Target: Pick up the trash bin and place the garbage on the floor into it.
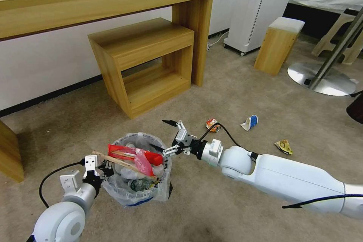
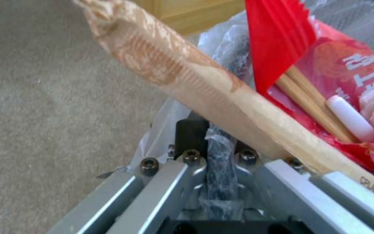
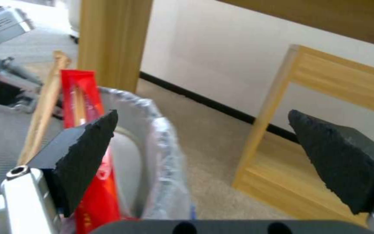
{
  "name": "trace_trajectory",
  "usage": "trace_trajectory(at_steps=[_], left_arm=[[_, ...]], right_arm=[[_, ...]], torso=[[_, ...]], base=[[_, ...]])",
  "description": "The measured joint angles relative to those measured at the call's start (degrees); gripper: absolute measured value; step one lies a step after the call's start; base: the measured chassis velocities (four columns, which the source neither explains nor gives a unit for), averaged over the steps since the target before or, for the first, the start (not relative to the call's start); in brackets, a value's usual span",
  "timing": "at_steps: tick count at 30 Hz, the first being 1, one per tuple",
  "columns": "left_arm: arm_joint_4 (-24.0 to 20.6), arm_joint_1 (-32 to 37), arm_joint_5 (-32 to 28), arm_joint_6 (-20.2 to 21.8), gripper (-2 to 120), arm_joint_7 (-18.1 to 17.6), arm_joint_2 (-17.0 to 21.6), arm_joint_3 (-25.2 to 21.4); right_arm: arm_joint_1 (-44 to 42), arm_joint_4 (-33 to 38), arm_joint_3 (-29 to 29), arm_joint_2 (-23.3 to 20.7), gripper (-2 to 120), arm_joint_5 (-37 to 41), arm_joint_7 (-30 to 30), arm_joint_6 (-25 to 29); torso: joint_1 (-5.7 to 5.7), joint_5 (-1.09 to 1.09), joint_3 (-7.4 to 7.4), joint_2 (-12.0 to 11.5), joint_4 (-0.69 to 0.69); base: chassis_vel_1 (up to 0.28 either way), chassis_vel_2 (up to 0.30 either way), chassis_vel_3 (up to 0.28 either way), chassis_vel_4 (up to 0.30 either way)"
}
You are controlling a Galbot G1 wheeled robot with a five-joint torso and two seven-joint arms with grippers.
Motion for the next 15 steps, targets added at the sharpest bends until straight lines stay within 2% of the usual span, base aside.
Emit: trace_trajectory(at_steps=[10,15], left_arm=[[0.98,0.27,-3.18,1.80,0,-1.79,3.28,0.57],[0.55,0.29,-4.57,2.19,0,-2.38,3.85,-0.09]], right_arm=[[-5.45,1.60,4.94,-3.43,100,0.52,1.76,-0.14],[-7.79,2.37,6.48,-6.02,100,2.89,5.30,-0.98]], torso=[[0.00,0.00,0.00,0.00,0.00],[0.00,0.01,0.00,0.00,0.00]], base=[[0.000,0.000,0.000,0.000],[0.000,0.000,0.000,0.000]])
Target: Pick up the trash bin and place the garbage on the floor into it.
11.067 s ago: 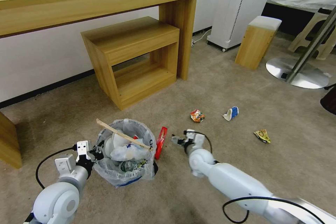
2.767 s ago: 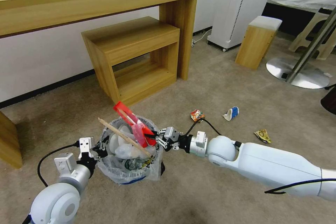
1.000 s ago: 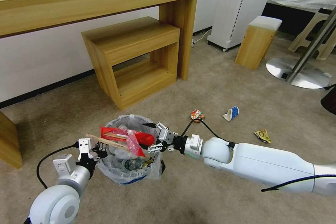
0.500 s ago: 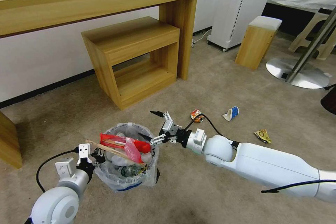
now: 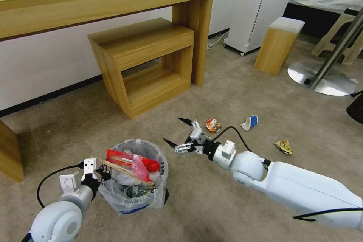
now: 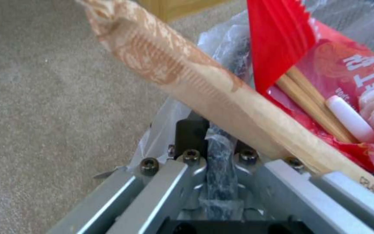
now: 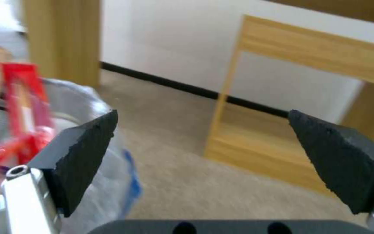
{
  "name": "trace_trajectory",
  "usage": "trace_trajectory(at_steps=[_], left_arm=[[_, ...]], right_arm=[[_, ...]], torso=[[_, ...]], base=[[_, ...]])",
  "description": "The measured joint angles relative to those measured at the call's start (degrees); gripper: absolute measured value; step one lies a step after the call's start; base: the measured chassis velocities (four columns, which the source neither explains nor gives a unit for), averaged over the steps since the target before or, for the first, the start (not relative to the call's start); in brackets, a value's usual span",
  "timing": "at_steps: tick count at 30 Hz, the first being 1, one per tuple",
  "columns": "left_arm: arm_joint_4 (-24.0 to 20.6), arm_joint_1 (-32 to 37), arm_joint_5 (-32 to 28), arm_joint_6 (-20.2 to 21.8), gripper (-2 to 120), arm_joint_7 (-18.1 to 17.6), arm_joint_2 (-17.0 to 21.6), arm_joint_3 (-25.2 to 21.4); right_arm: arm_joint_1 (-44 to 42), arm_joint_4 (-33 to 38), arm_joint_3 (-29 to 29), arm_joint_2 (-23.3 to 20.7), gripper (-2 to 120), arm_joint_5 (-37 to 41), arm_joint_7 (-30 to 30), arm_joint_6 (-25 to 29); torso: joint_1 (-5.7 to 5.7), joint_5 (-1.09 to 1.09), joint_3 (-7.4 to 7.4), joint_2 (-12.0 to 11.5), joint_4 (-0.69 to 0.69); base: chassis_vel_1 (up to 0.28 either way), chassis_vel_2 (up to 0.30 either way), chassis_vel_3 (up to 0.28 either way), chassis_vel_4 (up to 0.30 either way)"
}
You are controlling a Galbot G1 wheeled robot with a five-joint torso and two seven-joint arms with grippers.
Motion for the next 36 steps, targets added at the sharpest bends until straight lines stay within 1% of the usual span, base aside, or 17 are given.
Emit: trace_trajectory(at_steps=[1,3,5,6,8,10,11,13,14,15,17,18,20,28,30,34,36], left_arm=[[-0.35,-0.21,-0.49,0.19,0,-0.23,0.01,-0.31],[-0.51,-0.34,-0.68,0.25,0,-0.29,-0.01,-0.49],[-1.44,-0.83,-1.59,0.38,0,-0.70,-0.02,-1.39],[-1.44,-0.83,-1.59,0.38,0,-0.70,-0.02,-1.39],[-2.00,-1.00,-2.02,0.43,0,-0.84,0.39,-1.58],[-2.15,-1.03,-2.11,0.45,0,-0.87,0.50,-1.59],[-2.38,-1.12,-2.21,0.45,0,-0.89,0.57,-1.60],[-2.46,-1.10,-2.21,0.45,0,-0.85,0.53,-1.60],[-2.46,-1.10,-2.21,0.45,0,-0.85,0.53,-1.60],[-2.47,-1.05,-2.17,0.45,0,-0.85,0.41,-1.60],[-2.47,-1.05,-2.17,0.45,0,-0.85,0.41,-1.60],[-2.60,-1.04,-2.12,0.45,0,-0.80,0.20,-1.61],[-2.61,-1.01,-2.08,0.44,0,-0.79,0.20,-1.80],[-2.61,-0.93,-2.02,0.37,0,-0.77,-0.04,-2.06],[-2.68,-0.63,-1.65,0.29,0,-0.72,-0.53,-2.12],[-3.28,-0.16,-1.29,0.21,0,-0.68,-1.41,-2.60],[-3.72,0.24,-1.25,0.10,0,-0.61,-1.43,-2.97]], right_arm=[[-0.76,0.00,1.09,-0.66,100,0.81,1.61,-0.66],[-1.11,0.00,1.69,-0.94,100,1.21,2.29,-1.02],[-3.20,0.60,5.51,-2.36,100,3.49,6.53,-4.08],[-3.20,0.60,5.51,-2.36,100,3.49,6.53,-4.08],[-5.70,1.40,9.62,-3.60,100,5.21,9.62,-6.21],[-6.60,1.44,11.08,-3.93,100,5.44,10.31,-6.39],[-8.60,1.45,14.06,-4.48,100,5.76,11.88,-6.43],[-10.89,1.38,17.19,-4.83,100,5.88,13.66,-6.29],[-10.89,1.38,17.19,-4.83,100,5.88,13.66,-6.29],[-12.19,1.38,18.92,-4.91,100,5.66,13.95,-6.19],[-12.19,1.38,18.92,-4.91,100,5.66,13.95,-6.19],[-15.55,1.41,23.18,-4.82,100,4.63,14.35,-5.54],[-18.60,1.61,26.32,-4.87,100,4.72,14.86,-5.41],[-22.19,0.60,29.76,-4.71,100,2.78,14.96,-3.86],[-23.16,0.17,30.41,-4.29,100,2.12,14.84,-3.43],[-24.88,0.20,32.32,-2.64,100,1.91,14.13,-3.46],[-26.65,0.52,34.68,-1.78,100,2.08,14.09,-3.99]], torso=[[0.00,0.00,0.00,0.00,0.00],[0.00,0.00,0.00,0.00,0.00],[0.00,0.01,0.00,0.00,0.01],[0.00,0.01,0.00,0.00,0.01],[0.00,0.00,0.00,0.00,0.00],[0.00,0.00,0.00,0.00,-0.01],[0.00,0.00,0.00,0.00,0.00],[0.00,0.01,0.00,0.00,-0.01],[0.00,0.01,0.00,0.00,-0.01],[0.00,0.00,0.00,0.00,0.00],[0.00,0.00,0.00,0.00,0.00],[0.00,0.01,0.00,0.00,0.01],[0.00,0.00,0.00,0.00,-0.01],[0.00,0.00,-0.01,0.00,0.00],[0.00,0.01,0.00,0.00,-0.02],[0.00,0.00,0.00,0.00,0.02],[0.00,0.00,0.00,0.00,0.00]], base=[[0.000,0.000,0.000,0.000],[0.000,0.000,0.000,0.000],[0.000,0.000,0.000,0.000],[0.000,0.000,0.000,0.000],[0.000,0.000,0.000,0.000],[0.000,0.000,0.000,0.000],[0.000,0.000,0.000,0.000],[0.000,0.000,0.000,0.000],[0.000,0.000,0.000,0.000],[0.000,0.000,0.000,0.000],[0.000,0.000,0.000,0.000],[0.000,0.000,0.000,0.000],[0.000,0.000,0.000,0.000],[0.000,0.000,0.000,0.000],[0.000,0.000,0.000,0.000],[0.000,0.000,0.000,0.000],[0.000,0.000,0.000,0.000]])
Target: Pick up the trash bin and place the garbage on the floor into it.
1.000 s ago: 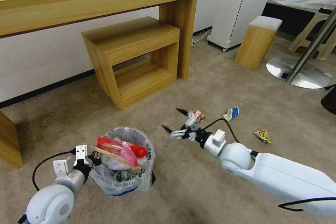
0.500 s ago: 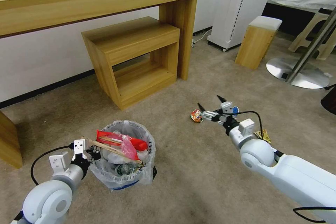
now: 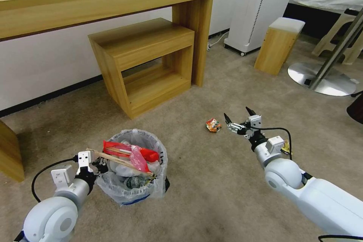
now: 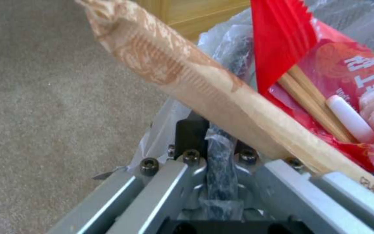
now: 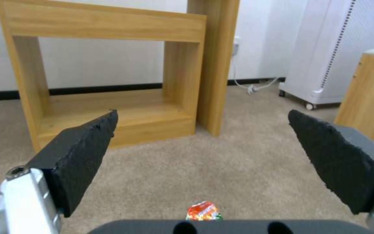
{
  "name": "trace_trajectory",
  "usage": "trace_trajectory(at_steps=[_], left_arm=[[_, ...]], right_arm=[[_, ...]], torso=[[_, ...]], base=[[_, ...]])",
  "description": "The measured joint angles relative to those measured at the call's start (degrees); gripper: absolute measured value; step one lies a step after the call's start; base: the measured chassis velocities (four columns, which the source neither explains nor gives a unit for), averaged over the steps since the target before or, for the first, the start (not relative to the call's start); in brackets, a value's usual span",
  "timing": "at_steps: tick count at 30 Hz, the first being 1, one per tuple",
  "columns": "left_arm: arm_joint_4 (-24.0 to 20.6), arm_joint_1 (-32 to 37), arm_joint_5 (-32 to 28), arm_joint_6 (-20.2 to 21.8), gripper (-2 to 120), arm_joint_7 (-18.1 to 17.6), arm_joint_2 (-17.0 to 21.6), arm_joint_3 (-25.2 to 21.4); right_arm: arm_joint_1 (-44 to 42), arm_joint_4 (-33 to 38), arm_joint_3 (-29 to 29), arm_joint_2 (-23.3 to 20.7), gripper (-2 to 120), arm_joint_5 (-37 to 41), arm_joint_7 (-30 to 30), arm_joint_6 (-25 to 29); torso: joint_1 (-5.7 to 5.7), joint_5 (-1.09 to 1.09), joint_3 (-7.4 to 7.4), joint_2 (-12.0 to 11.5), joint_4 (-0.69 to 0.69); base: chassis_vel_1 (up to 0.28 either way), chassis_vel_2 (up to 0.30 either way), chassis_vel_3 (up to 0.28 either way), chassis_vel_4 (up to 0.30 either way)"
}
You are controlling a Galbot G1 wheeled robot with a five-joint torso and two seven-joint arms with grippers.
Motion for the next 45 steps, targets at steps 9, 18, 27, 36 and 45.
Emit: trace_trajectory(at_steps=[9,18,27,36,45], left_arm=[[-0.78,1.21,1.06,-0.02,0,0.28,-0.65,-0.23],[-0.94,1.57,1.39,-0.02,0,0.27,-0.84,-0.28],[-0.98,1.48,1.36,-0.11,0,0.20,-0.81,-0.32],[-0.99,1.47,1.32,-0.29,0,0.20,-0.86,-0.35],[-1.14,1.68,1.33,-0.30,0,0.20,-1.10,-0.56]], right_arm=[[-4.53,1.09,4.79,0.19,100,0.13,-0.37,-0.72],[-5.57,1.09,6.10,0.22,100,0.00,-0.92,-0.73],[-6.30,0.92,6.68,0.36,100,0.02,-1.39,-0.66],[-6.41,0.63,6.66,0.70,100,-0.20,-1.84,-0.47],[-6.70,0.37,6.57,0.84,100,-0.50,-1.93,-0.18]], torso=[[0.00,-0.01,0.00,0.00,-0.01],[0.00,-0.01,0.00,0.00,0.00],[0.00,-0.01,0.00,0.00,-0.01],[0.00,-0.01,0.00,0.00,0.00],[0.00,-0.01,0.00,0.00,0.00]], base=[[0.000,0.000,0.000,0.000],[0.000,0.000,0.000,0.000],[0.000,0.000,0.000,0.000],[0.000,0.000,0.000,0.000],[0.000,0.000,0.000,0.000]])
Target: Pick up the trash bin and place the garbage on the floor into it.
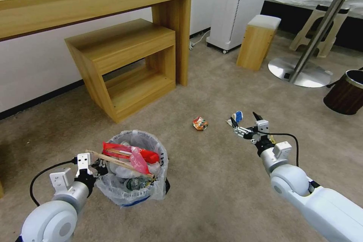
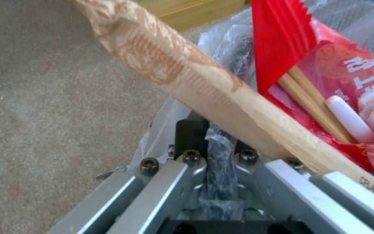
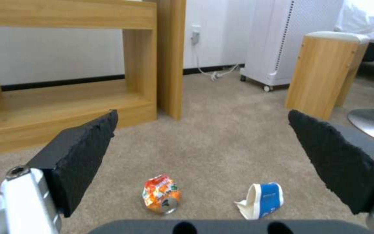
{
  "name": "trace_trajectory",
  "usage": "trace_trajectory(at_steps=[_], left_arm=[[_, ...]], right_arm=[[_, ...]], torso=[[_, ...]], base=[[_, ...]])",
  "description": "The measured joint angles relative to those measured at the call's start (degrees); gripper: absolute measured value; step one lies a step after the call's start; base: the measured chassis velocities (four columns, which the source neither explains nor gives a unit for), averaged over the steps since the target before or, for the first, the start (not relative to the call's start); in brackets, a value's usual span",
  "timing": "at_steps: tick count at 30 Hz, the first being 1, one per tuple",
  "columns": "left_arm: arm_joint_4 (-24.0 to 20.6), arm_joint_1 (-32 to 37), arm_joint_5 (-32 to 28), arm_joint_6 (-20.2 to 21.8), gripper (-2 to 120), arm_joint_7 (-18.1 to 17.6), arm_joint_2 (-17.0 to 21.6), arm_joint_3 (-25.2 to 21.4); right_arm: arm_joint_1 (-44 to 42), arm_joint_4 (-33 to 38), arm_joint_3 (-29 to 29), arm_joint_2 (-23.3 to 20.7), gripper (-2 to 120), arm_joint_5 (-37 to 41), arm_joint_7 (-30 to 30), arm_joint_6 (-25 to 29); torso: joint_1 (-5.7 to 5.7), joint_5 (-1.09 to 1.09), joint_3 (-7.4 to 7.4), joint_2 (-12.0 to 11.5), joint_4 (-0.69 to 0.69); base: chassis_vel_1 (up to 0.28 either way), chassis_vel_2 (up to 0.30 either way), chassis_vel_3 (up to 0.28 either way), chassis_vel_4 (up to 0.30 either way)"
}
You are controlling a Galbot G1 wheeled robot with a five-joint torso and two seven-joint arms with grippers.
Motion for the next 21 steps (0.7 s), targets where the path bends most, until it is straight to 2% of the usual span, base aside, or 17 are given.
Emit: trace_trajectory(at_steps=[12,21], left_arm=[[-0.16,0.29,0.27,-0.03,0,0.19,-0.08,-0.32],[-0.42,0.43,0.31,-0.28,0,0.19,-0.12,-0.42]], right_arm=[[-0.02,-0.38,-0.01,0.73,100,-0.42,-0.05,0.06],[-0.16,-0.42,0.23,0.87,100,-0.56,-0.05,0.11]], torso=[[0.00,0.00,0.00,0.00,0.01],[0.00,0.00,0.00,0.00,0.00]], base=[[0.000,0.000,0.000,0.000],[-0.058,-0.072,-0.051,-0.061]])
